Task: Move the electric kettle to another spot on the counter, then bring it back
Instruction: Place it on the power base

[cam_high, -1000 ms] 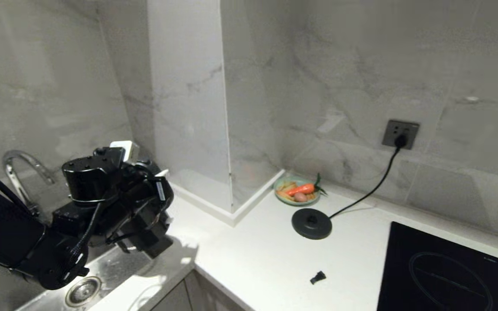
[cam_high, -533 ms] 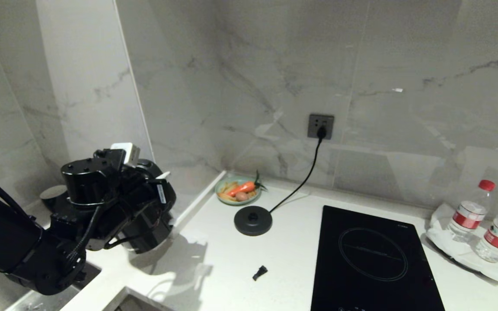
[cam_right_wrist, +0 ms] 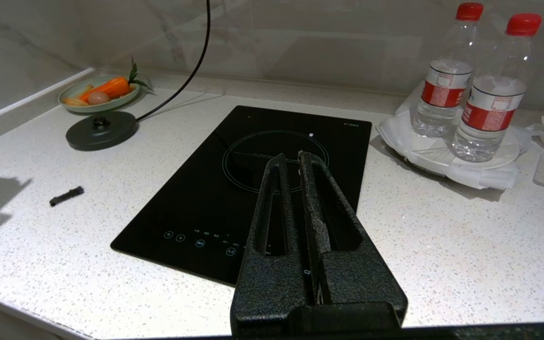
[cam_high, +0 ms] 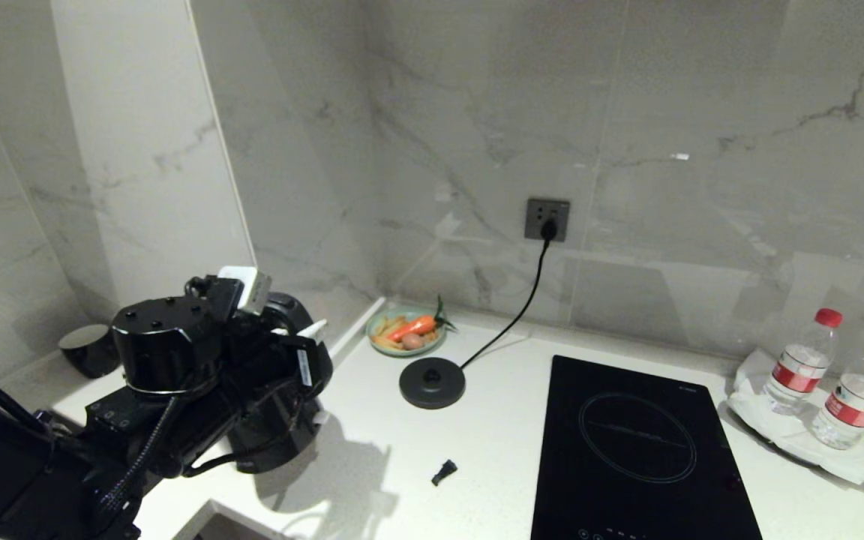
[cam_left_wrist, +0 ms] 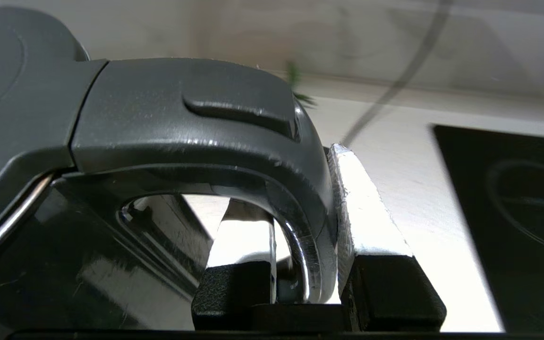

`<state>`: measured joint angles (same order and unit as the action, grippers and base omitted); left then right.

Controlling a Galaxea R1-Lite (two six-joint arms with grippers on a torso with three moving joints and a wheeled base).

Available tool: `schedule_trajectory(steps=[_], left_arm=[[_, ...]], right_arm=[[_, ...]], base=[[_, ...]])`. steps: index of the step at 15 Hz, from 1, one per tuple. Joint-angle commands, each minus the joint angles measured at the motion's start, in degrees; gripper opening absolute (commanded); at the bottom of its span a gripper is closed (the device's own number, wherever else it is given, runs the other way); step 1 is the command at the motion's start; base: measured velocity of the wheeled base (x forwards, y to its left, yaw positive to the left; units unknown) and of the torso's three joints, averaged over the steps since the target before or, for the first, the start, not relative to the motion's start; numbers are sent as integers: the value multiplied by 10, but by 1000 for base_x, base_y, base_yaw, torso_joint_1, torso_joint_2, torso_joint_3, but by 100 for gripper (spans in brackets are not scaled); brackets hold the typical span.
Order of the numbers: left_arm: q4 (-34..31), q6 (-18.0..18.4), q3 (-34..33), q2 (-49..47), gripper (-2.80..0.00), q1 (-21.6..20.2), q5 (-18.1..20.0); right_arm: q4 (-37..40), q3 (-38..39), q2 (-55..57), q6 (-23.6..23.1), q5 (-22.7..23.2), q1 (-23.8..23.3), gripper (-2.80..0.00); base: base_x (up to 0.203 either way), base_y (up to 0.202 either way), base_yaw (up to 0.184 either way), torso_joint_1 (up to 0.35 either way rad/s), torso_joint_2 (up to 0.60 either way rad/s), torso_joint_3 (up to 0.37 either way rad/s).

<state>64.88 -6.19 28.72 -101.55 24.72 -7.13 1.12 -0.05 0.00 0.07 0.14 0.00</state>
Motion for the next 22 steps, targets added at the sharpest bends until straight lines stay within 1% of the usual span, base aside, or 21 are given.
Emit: schedule_trajectory(steps=[1, 3, 4, 6, 8, 10, 12, 14, 15, 17, 20, 22], left_arm=[[3, 0, 6, 1, -280, 40, -1], [1, 1, 39, -19, -280, 90, -9], [-4, 1, 67, -35, -280, 105, -23], [-40, 2, 130, -59, -280, 130, -50], [-76, 1, 189, -82, -280, 155, -59], [-94, 2, 255, -119, -280, 171, -63], [-132, 2, 318, -154, -280, 185, -63], [-154, 2, 385, -201, -280, 192, -65], [-169, 3, 417, -221, -280, 195, -74], [-193, 3, 446, -244, -280, 206, -92], [-196, 4, 479, -266, -280, 210, -92], [-197, 10, 520, -294, -280, 210, -92]], right_arm=[[0, 0, 0, 0, 0, 0, -280], [0, 0, 0, 0, 0, 0, -280], [0, 0, 0, 0, 0, 0, -280], [0, 0, 0, 0, 0, 0, -280], [0, 0, 0, 0, 0, 0, -280], [0, 0, 0, 0, 0, 0, -280], [0, 0, 0, 0, 0, 0, -280], [0, 0, 0, 0, 0, 0, -280], [0, 0, 0, 0, 0, 0, -280], [0, 0, 0, 0, 0, 0, -280], [0, 0, 0, 0, 0, 0, -280], [0, 0, 0, 0, 0, 0, -280]], base=[[0, 0, 0, 0, 0, 0], [0, 0, 0, 0, 0, 0], [0, 0, 0, 0, 0, 0], [0, 0, 0, 0, 0, 0], [0, 0, 0, 0, 0, 0], [0, 0, 0, 0, 0, 0], [0, 0, 0, 0, 0, 0], [0, 0, 0, 0, 0, 0], [0, 0, 0, 0, 0, 0], [0, 0, 0, 0, 0, 0], [0, 0, 0, 0, 0, 0], [0, 0, 0, 0, 0, 0]])
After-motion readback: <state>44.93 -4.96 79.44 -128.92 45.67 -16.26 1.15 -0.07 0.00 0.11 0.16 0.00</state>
